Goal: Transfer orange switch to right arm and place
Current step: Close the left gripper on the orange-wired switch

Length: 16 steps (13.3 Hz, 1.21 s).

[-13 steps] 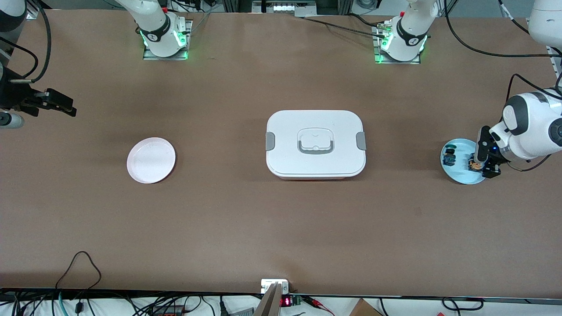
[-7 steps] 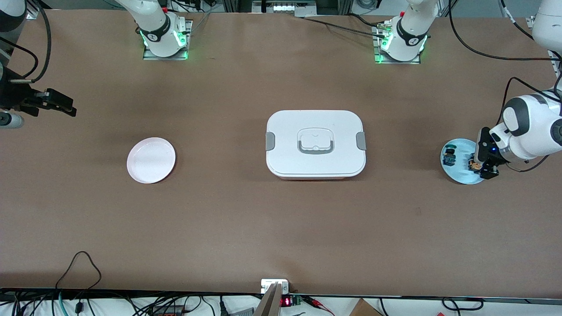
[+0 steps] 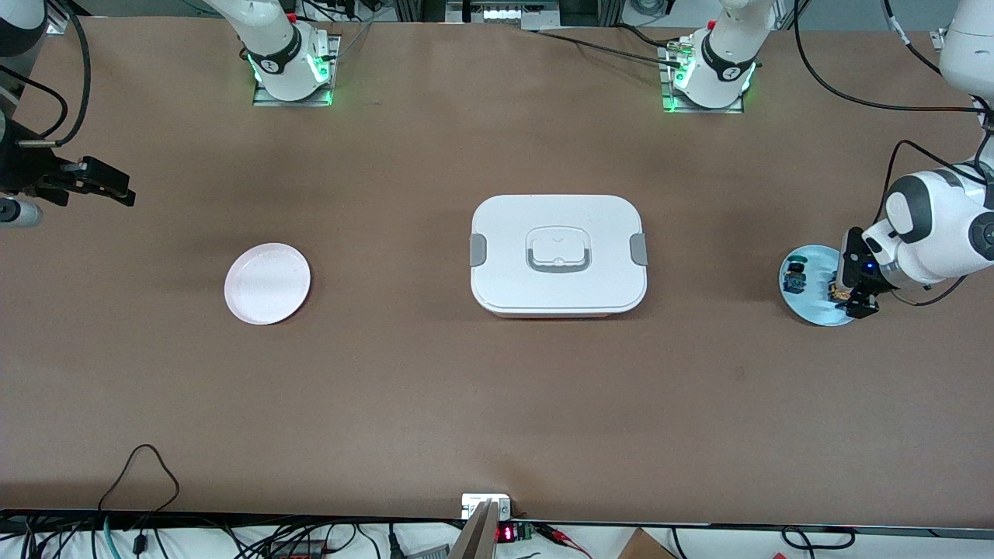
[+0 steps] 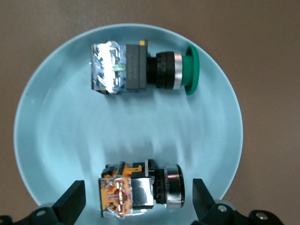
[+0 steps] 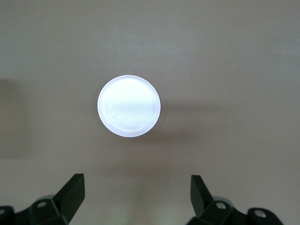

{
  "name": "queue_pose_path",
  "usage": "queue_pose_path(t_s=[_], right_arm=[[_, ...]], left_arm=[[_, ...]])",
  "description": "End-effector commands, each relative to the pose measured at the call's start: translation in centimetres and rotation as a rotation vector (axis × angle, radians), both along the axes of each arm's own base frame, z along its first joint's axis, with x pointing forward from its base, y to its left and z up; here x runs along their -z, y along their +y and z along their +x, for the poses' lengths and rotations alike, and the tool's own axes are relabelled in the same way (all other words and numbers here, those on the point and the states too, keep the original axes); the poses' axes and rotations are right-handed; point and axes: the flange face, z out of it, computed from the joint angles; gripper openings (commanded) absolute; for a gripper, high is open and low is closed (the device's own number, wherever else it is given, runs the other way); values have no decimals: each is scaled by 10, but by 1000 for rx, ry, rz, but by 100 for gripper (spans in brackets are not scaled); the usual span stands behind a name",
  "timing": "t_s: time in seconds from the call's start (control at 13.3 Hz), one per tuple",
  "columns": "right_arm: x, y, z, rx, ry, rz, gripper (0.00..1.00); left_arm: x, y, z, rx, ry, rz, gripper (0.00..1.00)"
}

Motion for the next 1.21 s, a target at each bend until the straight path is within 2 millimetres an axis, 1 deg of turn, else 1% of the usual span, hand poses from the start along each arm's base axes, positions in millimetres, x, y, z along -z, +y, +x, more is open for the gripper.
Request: queue_pose_path(t_s=[0.0,0.3,0.45,0.53,0.6,0.68,0.75,0.83,0.9,0.98,1.06,1.13], right_arm=[[-4,0,-6,-14,-7,-10,100],[-5,1,-6,-16,-10,-10,100],[-4,1,-6,-16,-9,-10,100],[-4,1,-6,-16,-9,-10,100],[-4,0,-6,-14,-9,-10,100],[-4,1,-6,-16,-9,-10,100],[-4,1,-6,-16,-9,-10,100],[-4,1,-6,-16,-9,-10,100],[-4,1,-6,-16,-9,-10,100],[-4,1,-6,-16,-6,-10,100],[-4,1,-6,-16,-7,-10,100],[-4,1,-6,-16,-7,-10,100]], left_arm=[[1,6,3,14,-13,-7,100],[2,6,3,11,-19,-8,99],[4,8,3,4,-24,-10,89],[4,8,3,6,-26,-10,80],[4,9,3,4,-26,-10,68],[4,8,3,7,-26,-10,52],[5,3,5,13,-28,-15,42],[1,2,8,26,-36,-14,26],[-2,2,9,51,-40,-17,13],[-6,1,10,56,-42,-26,6],[-11,6,8,20,-50,-52,3],[-15,8,7,-8,-56,-86,0]])
